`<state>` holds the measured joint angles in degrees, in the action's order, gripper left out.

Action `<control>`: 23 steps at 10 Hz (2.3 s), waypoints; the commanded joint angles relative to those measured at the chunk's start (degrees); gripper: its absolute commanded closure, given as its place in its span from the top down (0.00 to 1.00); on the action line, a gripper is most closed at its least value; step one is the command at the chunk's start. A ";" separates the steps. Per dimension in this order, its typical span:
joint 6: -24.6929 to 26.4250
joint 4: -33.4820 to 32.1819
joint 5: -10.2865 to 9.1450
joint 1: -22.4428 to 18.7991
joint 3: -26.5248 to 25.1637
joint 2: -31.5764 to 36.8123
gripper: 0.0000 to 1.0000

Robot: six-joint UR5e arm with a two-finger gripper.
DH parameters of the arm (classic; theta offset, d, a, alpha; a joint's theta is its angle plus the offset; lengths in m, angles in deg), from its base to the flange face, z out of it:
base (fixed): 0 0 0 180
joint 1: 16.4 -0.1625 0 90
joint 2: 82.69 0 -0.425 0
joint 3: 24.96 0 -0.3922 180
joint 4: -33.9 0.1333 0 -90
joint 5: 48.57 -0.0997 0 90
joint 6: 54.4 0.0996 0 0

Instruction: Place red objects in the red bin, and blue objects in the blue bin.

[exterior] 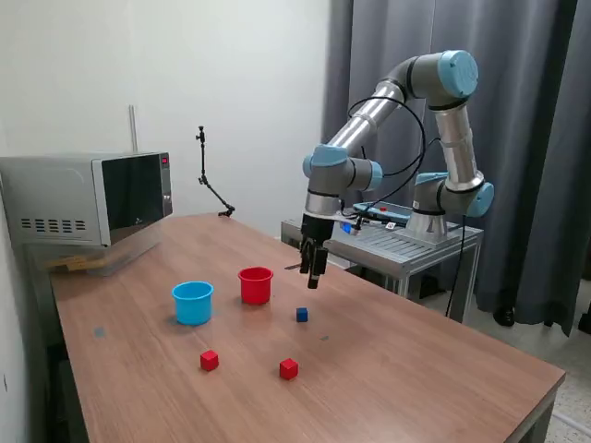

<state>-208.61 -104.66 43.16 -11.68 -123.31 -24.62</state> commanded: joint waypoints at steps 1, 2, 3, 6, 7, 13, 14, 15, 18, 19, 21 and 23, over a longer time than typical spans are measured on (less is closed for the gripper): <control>0.31 -1.62 0.21 -0.06 0.52 -2.08 1.00; 0.13 -2.32 0.04 -0.15 0.78 -2.87 1.00; -0.30 -3.54 -0.14 -0.24 0.79 -3.66 1.00; -2.94 -3.90 -0.14 -0.24 0.96 -4.89 1.00; -3.55 -3.90 -0.49 -0.24 0.79 -5.33 1.00; -3.56 -4.51 -0.49 -0.24 1.14 -7.61 1.00; -2.86 -4.78 -0.49 -0.24 1.40 -8.32 1.00; -1.99 -5.31 -0.41 -0.24 1.40 -8.41 1.00; -1.89 -5.40 -0.32 -0.15 1.49 -8.68 1.00; -1.80 -5.49 -0.32 -0.15 1.49 -8.76 1.00; -1.71 -6.19 -0.23 -0.15 1.40 -8.94 0.00; -1.71 -6.28 -0.14 -0.15 1.40 -8.85 0.00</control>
<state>-210.34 -110.79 42.93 -11.84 -121.89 -33.50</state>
